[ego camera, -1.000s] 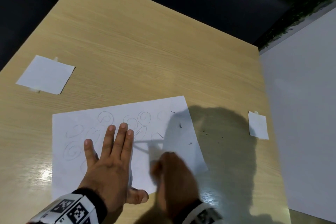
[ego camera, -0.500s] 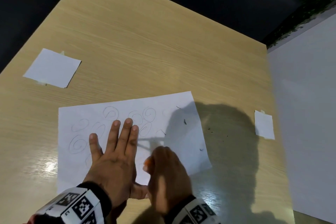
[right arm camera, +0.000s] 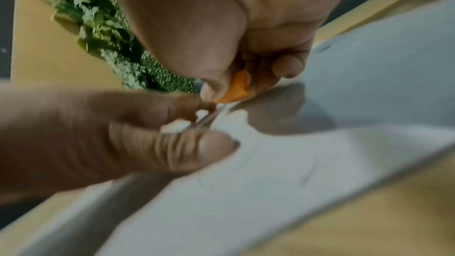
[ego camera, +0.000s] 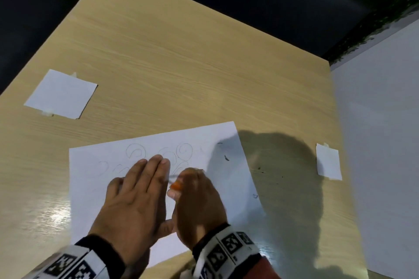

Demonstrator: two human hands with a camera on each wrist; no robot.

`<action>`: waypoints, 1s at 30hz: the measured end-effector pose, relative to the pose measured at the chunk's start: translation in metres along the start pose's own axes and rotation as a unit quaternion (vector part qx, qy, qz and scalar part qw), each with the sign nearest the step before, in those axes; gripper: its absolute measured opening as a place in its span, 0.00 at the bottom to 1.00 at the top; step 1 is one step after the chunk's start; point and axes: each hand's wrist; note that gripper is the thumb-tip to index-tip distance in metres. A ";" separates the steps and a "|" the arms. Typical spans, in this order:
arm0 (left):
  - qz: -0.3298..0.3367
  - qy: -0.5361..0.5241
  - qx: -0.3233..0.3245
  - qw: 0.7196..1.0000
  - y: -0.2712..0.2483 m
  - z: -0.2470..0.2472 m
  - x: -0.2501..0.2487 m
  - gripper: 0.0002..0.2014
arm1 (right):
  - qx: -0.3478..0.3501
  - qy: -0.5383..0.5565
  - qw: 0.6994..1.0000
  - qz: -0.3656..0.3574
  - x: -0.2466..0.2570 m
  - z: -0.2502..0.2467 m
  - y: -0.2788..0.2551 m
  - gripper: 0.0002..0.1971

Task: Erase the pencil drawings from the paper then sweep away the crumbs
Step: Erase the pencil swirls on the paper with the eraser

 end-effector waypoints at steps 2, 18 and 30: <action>-0.005 0.009 0.024 1.000 0.003 0.001 0.007 0.55 | 0.013 0.000 1.000 0.011 0.000 0.007 0.003 0.07; 0.005 -0.008 0.013 1.000 0.005 0.019 0.012 0.63 | -0.062 -0.090 0.994 0.003 -0.019 -0.027 0.077 0.06; 0.003 -0.019 0.007 1.000 0.005 0.017 0.012 0.64 | -0.067 -0.083 0.994 -0.001 -0.021 -0.030 0.081 0.03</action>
Point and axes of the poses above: each hand's wrist, its own y-axis towards the middle knuckle, its own z-axis out of the palm, x = y × z, and after that the axes turned 12 degrees about y, right-handed
